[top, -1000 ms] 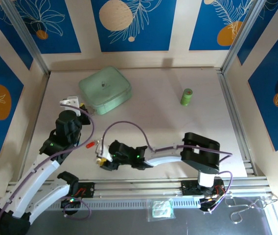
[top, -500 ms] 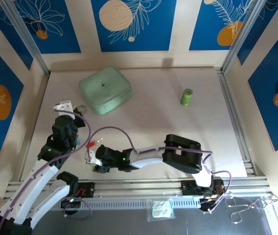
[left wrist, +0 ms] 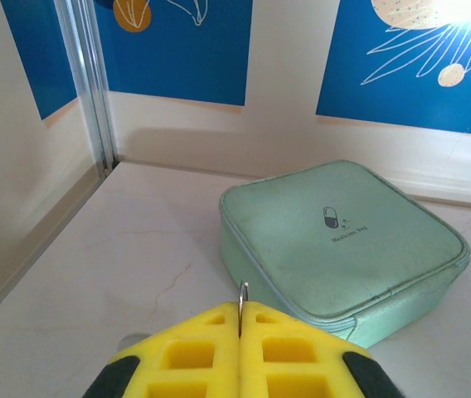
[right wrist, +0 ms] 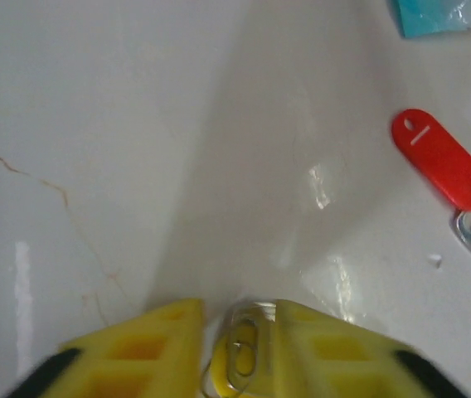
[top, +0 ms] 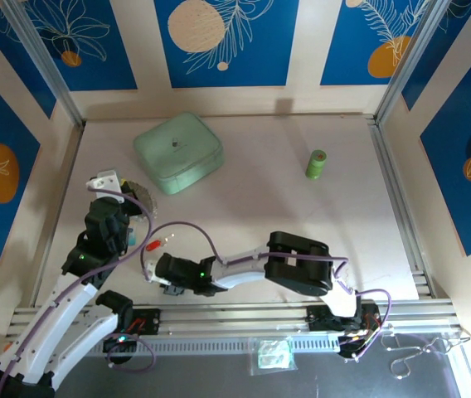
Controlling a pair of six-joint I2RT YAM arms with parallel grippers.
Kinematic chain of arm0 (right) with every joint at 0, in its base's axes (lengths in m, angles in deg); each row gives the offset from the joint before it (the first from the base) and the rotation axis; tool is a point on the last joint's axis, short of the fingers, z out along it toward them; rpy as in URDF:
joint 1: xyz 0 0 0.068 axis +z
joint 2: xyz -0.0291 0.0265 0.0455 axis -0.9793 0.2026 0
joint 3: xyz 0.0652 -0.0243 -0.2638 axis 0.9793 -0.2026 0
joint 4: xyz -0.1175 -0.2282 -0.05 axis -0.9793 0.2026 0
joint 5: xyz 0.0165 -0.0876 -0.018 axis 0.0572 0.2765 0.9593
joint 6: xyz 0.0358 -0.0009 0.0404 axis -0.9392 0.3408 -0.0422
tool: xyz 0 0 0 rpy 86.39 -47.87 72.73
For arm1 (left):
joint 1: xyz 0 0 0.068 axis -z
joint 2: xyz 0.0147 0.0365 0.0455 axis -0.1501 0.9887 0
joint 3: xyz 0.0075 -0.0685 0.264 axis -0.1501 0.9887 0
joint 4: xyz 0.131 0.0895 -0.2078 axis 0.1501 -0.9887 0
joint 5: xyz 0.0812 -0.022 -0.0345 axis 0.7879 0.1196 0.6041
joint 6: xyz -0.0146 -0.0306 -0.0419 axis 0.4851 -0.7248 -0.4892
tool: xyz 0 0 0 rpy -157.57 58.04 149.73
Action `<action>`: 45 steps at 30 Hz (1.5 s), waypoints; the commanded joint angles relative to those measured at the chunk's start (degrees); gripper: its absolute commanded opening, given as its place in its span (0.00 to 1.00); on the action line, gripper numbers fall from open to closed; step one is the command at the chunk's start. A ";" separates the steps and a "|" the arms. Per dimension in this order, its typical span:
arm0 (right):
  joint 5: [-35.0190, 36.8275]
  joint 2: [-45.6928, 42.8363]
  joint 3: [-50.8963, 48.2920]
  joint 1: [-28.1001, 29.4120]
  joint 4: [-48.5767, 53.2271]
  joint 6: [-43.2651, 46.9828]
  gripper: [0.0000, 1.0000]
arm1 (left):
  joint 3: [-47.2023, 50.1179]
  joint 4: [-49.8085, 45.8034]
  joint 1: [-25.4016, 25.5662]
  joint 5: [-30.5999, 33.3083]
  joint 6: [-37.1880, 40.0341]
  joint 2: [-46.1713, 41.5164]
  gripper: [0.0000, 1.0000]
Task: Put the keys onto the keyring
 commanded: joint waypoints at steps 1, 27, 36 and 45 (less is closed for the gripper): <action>2.78 -3.06 -3.23 0.50 3.14 -1.99 0.16 | 0.12 2.84 -0.58 -0.80 0.53 -0.59 0.00; -18.24 -51.08 -38.16 -13.33 16.75 -31.70 0.00 | -3.53 13.36 4.31 -48.94 14.89 15.51 0.00; -21.38 -60.04 -41.13 -21.21 21.94 -42.45 0.00 | -2.91 11.66 8.43 -60.37 24.37 20.45 0.00; -30.09 -59.56 -38.58 -29.29 25.22 -43.15 0.00 | -0.62 13.69 9.16 -71.69 28.16 21.46 0.00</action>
